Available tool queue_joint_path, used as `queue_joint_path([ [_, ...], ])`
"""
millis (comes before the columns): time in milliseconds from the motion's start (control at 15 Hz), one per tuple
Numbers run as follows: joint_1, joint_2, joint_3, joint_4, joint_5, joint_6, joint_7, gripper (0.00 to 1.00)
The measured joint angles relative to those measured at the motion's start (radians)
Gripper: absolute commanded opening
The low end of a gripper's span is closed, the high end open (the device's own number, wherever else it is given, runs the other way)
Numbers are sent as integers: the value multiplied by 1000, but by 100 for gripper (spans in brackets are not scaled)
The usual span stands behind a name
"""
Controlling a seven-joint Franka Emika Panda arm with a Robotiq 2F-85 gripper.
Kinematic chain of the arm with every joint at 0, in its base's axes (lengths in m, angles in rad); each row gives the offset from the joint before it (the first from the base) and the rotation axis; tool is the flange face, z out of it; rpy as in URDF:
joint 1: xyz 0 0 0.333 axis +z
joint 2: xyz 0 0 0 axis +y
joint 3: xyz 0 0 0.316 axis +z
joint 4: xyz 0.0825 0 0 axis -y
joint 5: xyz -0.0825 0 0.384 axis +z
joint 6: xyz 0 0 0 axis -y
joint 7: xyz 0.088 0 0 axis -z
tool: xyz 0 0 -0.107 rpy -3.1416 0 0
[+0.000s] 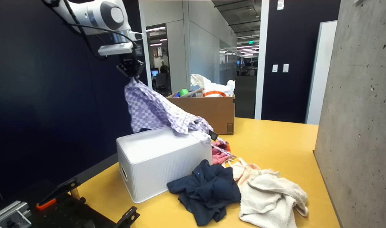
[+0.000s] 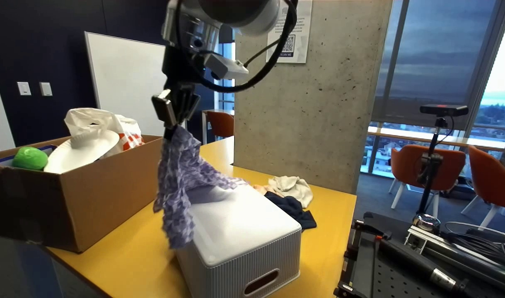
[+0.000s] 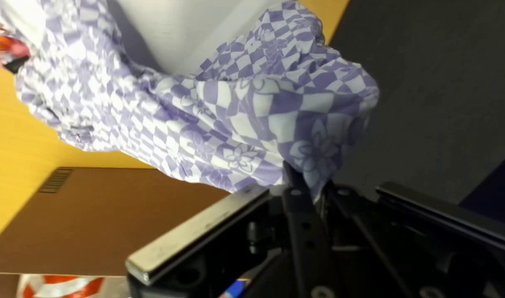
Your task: Fold the blue cloth and remove it from the basket, then use the purple cloth to cover the basket
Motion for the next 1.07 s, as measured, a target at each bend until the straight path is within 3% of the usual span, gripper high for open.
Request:
queue_joint_path([
  [267, 85, -27, 124, 12, 94, -150, -6, 2],
  [533, 143, -69, 190, 46, 165, -420, -2, 2],
  [733, 118, -119, 158, 80, 171, -553, -3, 2],
  [1067, -14, -119, 30, 98, 171, -579, -4, 2],
])
